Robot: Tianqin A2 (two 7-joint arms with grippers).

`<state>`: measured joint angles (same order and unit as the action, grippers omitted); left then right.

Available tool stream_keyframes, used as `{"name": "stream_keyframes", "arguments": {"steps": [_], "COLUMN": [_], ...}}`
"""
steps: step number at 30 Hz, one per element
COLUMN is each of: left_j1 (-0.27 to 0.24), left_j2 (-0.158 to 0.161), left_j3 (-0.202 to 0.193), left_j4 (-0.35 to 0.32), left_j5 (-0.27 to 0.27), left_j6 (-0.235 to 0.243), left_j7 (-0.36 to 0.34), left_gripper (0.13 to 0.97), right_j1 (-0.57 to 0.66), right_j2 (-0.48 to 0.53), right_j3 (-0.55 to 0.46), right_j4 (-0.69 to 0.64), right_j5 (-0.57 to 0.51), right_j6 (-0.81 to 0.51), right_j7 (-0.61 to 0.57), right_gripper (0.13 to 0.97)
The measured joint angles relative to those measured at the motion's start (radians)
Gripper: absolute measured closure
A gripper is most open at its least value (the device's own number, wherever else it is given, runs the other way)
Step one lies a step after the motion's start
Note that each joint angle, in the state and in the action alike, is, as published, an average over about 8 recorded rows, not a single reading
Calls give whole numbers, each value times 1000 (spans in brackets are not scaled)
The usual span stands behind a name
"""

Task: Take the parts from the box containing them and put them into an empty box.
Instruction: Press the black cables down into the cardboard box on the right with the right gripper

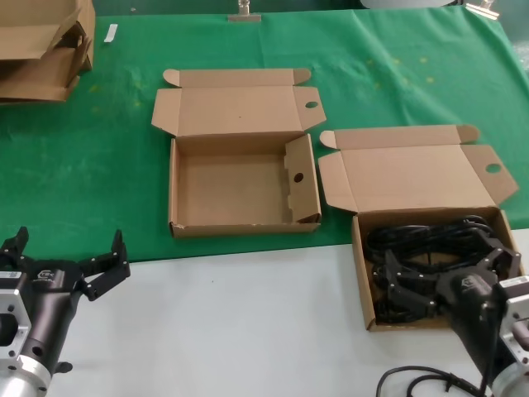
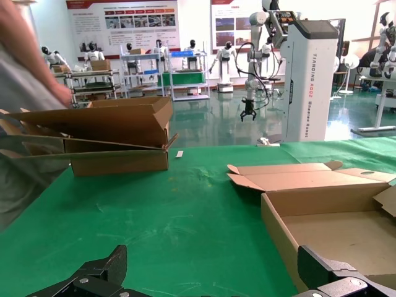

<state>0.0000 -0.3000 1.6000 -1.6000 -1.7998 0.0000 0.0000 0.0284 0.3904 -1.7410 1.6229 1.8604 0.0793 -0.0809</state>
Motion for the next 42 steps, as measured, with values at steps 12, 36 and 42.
{"name": "stream_keyframes", "arguments": {"steps": [12,36,42], "left_j1": [0,0,0], "left_j2": [0,0,0], "left_j3": [0,0,0], "left_j4": [0,0,0], "left_j5": [0,0,0], "left_j6": [0,0,0], "left_j7": [0,0,0], "left_gripper": [132,132,132], "right_j1": [65,376,374], "right_j2": [218,590,596], "right_j3": [-228,-693,-711], "right_j4": [118,321,318], "right_j5": [290,813,851], "right_j6": [368,696,666], "right_j7": [-394,-1263,-1308], "right_gripper": [129,129,129]}}
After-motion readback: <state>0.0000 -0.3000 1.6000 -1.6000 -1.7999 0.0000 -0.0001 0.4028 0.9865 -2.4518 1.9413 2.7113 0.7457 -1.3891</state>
